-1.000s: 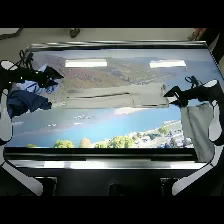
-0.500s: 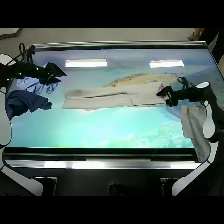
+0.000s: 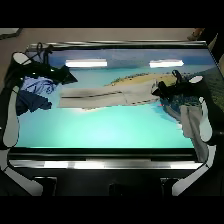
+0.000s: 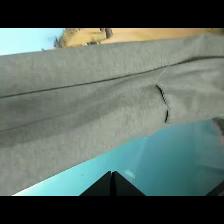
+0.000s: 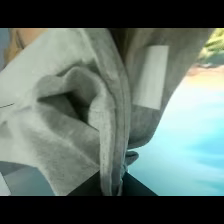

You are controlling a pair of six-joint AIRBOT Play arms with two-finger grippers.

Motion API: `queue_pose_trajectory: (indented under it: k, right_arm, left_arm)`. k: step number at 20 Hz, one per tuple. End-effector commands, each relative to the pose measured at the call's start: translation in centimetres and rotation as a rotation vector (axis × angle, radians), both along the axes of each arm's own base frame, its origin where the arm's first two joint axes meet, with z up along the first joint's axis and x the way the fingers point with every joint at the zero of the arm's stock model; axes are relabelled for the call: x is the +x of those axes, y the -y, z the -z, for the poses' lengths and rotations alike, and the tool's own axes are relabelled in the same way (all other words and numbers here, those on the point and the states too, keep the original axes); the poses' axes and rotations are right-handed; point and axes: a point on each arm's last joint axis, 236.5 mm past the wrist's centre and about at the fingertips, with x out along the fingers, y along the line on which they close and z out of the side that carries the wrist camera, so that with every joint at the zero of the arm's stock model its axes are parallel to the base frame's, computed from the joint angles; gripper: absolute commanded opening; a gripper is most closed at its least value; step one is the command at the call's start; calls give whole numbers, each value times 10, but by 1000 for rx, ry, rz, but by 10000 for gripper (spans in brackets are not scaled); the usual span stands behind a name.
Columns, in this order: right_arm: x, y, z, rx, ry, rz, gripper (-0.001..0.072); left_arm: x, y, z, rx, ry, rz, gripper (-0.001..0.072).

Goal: Fold the shirts.

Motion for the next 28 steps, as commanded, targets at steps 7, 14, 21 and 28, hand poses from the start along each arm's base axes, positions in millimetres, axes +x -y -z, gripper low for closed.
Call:
queue_pose_trajectory:
  k: [7,14,21,28]
  right_arm:
    - [-82,-25,-185,-77,232,-147,52]
    - [-149,-18,-218,-200,182,-193,53]
    - [-162,2,-218,-303,145,-135,52]
    - [-101,-121,-158,-283,208,-307,53]
  left_arm:
    - [-76,211,82,-101,-137,266,32]
    - [-134,324,95,-311,-278,279,31]
    - [-164,364,91,-368,-267,326,27]
    - [-38,118,-46,0,174,139,28]
